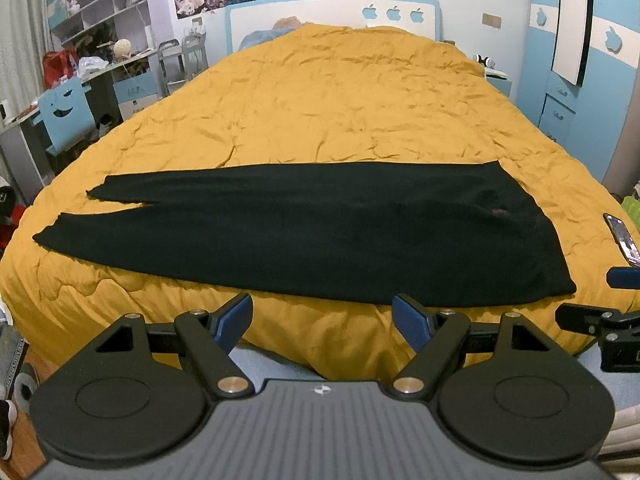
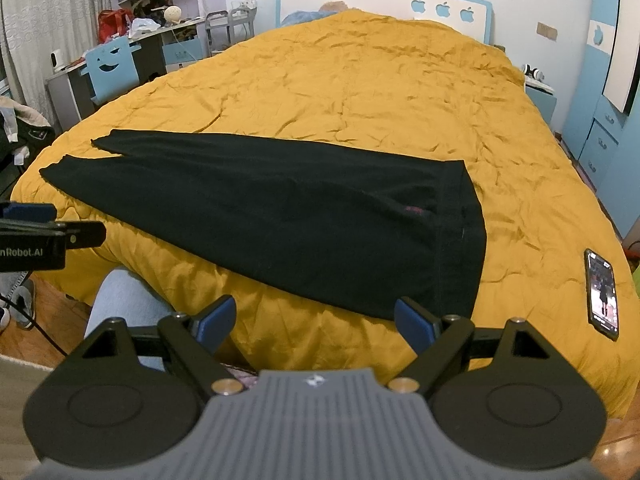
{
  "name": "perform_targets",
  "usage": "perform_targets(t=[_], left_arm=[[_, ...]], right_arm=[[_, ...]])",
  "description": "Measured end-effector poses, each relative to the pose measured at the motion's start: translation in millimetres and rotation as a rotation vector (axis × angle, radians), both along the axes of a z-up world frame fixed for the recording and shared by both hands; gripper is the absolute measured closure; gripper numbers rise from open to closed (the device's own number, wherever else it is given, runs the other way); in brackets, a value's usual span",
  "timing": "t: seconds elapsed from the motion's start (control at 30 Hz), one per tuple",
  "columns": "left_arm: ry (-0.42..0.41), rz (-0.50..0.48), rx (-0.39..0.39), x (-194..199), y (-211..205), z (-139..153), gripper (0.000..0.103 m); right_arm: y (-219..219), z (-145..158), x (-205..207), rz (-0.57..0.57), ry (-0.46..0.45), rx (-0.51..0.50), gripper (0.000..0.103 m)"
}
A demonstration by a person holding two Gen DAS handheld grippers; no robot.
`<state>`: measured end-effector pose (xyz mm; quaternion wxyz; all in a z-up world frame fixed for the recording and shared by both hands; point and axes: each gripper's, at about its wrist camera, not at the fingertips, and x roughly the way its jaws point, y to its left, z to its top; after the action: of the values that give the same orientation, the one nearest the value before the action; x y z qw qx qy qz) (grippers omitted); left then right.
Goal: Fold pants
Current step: 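Lower both grippers onto the pants waistband and close on the fabric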
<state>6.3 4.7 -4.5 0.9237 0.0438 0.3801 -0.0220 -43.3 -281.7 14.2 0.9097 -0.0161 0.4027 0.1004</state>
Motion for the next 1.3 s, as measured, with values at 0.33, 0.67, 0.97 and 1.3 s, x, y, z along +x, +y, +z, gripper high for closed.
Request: perform_targets(t=[0.33,0.67,0.97,1.3], left_arm=[[-0.054,-0.035,-0.003,26.2,32.9,-5.2,0.024],[-0.164,-0.154,0.145,74.9,84.1,-19.9,0.032],[-0.077,-0.269,0.455,119.0,155.7,-69.9,0.032],[0.042,-0.408,0.643,141.7,164.3,-135.6,0.032]], right_arm=[[-27.8,-19.9,38.8,-0.029,-0.017,0.089,0.021],[-61.7,-54.3,85.9,0.106,-0.121,-0.137,0.032],[-79.9,-86.4,107.0,0.217,0.035,-0.191,0.058],[-66.3,-100.0,101.6,0.355,0.118,-0.295,0.058]])
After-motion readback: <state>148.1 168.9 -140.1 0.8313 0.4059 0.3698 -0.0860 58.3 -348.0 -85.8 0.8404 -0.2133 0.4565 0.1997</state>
